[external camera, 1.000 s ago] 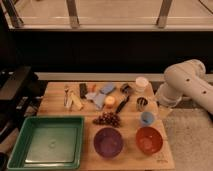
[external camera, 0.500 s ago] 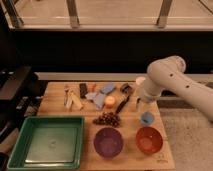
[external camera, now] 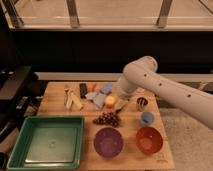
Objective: Place towel in table surface
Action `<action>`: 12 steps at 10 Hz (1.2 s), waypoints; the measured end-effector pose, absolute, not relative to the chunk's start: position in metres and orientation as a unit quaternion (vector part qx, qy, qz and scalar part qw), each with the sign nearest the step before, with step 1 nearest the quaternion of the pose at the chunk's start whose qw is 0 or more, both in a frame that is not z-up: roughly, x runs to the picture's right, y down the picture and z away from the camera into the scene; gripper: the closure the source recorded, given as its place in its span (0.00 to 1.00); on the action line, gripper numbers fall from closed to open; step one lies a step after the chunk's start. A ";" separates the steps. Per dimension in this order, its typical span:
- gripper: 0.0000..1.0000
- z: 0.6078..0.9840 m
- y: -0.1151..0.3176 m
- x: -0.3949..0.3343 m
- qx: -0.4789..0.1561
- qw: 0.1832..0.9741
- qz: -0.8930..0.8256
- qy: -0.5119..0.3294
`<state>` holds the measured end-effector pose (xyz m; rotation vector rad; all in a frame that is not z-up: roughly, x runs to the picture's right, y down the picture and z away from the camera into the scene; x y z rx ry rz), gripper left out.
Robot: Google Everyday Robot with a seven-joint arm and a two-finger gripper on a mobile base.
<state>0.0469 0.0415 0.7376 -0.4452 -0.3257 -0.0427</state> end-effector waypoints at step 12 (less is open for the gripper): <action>0.35 0.807 0.039 -0.016 -0.229 0.950 -0.031 -0.212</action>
